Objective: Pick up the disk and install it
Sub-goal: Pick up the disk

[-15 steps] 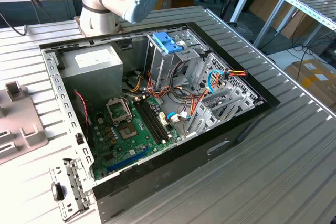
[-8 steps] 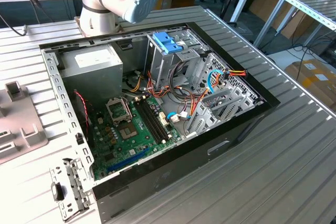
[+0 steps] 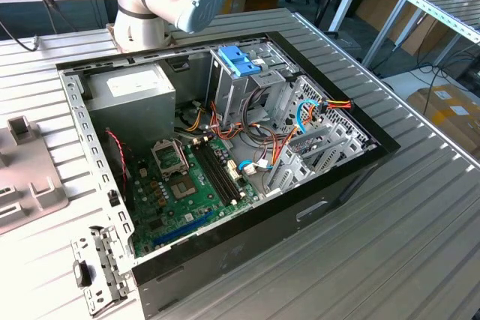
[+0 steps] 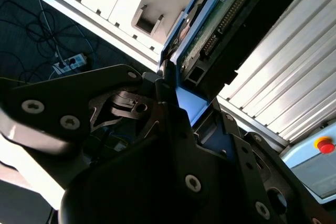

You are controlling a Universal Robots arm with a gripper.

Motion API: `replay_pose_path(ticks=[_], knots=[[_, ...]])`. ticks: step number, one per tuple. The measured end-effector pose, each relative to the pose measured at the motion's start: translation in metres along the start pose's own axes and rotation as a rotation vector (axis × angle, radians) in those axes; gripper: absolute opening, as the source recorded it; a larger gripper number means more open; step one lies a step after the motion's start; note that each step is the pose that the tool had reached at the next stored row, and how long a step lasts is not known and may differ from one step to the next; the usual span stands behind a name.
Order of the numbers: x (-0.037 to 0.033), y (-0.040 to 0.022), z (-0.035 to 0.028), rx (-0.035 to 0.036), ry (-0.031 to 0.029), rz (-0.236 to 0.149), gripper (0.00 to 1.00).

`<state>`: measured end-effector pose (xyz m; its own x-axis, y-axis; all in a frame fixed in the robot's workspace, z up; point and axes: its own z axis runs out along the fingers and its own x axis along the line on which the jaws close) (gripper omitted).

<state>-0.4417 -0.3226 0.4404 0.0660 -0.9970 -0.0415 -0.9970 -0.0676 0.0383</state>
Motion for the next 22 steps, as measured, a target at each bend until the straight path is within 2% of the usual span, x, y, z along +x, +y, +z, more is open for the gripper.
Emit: replay_pose_path(ticks=[2, 4, 6, 22], knots=[[0.0, 0.0001, -0.0011, 0.0, 0.0, 0.0, 0.37], [-0.0003, 0.0003, -0.0069, 0.0, 0.0, 0.0, 0.37], [-0.0004, 0.0003, -0.0087, 0.0, 0.0, 0.0, 0.37], [-0.0007, 0.0007, -0.0179, -0.0001, 0.0, 0.0, 0.37]])
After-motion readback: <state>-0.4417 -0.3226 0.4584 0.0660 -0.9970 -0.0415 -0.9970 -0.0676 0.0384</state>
